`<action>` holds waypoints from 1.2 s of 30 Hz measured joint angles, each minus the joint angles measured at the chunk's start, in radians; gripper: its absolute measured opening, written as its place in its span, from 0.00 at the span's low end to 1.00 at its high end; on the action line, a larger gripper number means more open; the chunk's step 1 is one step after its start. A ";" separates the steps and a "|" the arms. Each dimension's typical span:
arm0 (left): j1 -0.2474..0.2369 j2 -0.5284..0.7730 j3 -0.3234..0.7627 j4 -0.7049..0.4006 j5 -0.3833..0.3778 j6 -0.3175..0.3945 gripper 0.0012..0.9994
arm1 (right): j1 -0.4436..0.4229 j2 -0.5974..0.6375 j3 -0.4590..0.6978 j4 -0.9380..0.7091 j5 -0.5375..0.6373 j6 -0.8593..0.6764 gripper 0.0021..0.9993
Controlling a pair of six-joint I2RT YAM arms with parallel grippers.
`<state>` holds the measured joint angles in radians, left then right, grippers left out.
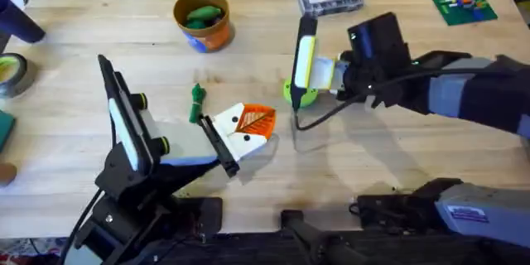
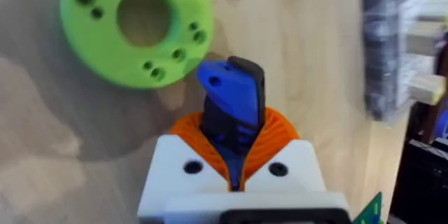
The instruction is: Pick up the gripper from the table and insert it into the empty holder that is missing its gripper. Then pick up a screw, insert it into the mounting hole, and use the screwdriver to tighten it. Finally, clean up the table by picking up the vegetable and placing it into the bucket.
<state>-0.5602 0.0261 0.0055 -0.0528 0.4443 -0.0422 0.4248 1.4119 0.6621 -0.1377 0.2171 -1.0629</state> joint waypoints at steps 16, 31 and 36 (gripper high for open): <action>0.000 0.000 0.000 0.000 0.000 0.000 0.01 | 0.011 0.035 0.032 -0.031 0.086 -0.068 0.91; 0.000 0.000 0.000 0.000 0.000 0.000 0.01 | 0.036 -0.152 0.039 -0.026 0.103 0.288 1.00; 0.000 0.000 0.000 0.000 0.000 0.000 0.01 | 0.076 -0.376 0.040 -0.089 0.107 0.475 1.00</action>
<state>-0.5602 0.0261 0.0055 -0.0528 0.4444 -0.0422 0.5005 1.0362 0.7021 -0.2267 0.3244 -0.5882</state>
